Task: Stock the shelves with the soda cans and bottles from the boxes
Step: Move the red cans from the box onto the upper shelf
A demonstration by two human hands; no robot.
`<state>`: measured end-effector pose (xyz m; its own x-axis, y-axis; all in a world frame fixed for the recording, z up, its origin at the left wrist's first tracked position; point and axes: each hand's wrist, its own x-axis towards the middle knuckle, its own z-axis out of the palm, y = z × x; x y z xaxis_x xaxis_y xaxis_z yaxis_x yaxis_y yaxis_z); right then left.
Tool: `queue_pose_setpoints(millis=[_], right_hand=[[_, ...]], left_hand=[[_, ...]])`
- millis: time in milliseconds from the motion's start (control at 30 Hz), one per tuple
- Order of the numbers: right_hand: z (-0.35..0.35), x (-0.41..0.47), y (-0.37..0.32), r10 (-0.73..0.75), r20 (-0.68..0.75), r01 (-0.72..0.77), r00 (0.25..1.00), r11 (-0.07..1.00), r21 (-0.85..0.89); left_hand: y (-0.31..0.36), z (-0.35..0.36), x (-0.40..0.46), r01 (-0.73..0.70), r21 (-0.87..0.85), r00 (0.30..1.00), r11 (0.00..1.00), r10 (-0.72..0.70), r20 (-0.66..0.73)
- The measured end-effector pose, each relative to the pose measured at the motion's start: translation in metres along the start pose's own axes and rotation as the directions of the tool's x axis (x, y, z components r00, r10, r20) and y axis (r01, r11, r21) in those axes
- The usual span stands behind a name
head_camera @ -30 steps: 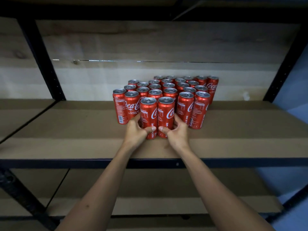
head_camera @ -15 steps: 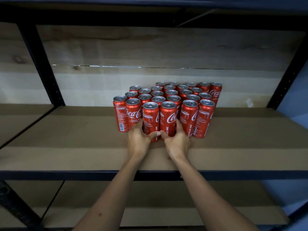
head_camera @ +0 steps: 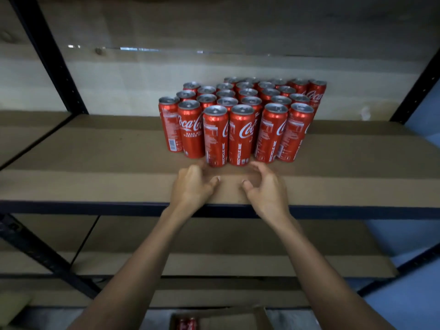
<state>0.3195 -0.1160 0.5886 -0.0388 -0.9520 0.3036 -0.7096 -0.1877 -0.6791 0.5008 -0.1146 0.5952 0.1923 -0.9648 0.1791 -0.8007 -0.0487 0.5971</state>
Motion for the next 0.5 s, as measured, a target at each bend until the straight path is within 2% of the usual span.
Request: queue_pose_setpoints(millis=[67,133,200,300,367,433,500], right_hand=[[-0.001,-0.02,0.006,-0.115,-0.006,0.114,0.993,0.991,-0.075],[0.0,-0.039,0.013,-0.216,-0.01,0.214,0.976,0.971,-0.103],[0.003,-0.055,0.023,-0.286,-0.033,0.281,0.958,0.953,-0.109],[0.007,-0.08,0.036,-0.379,-0.102,0.368,0.92,0.924,-0.106],[0.013,-0.099,0.043,-0.413,-0.135,0.407,0.901,0.911,-0.068],[0.021,-0.12,0.05,-0.392,-0.122,0.394,0.912,0.919,-0.005],[0.032,-0.138,0.061,-0.311,-0.057,0.314,0.949,0.948,0.051]], left_hand=[[-0.007,0.002,-0.021,-0.119,0.118,0.993,0.986,0.121,-0.009],[-0.014,0.003,-0.04,-0.323,0.159,0.938,0.933,0.338,-0.075],[-0.023,0.005,-0.056,-0.44,0.194,0.877,0.877,0.466,-0.118],[-0.038,0.014,-0.083,-0.481,0.285,0.851,0.829,0.519,-0.077],[-0.047,0.021,-0.103,-0.507,0.25,0.832,0.825,0.544,-0.106],[-0.056,0.03,-0.122,-0.519,0.173,0.823,0.837,0.544,-0.163],[-0.073,0.044,-0.14,-0.48,0.112,0.856,0.87,0.493,-0.158]])
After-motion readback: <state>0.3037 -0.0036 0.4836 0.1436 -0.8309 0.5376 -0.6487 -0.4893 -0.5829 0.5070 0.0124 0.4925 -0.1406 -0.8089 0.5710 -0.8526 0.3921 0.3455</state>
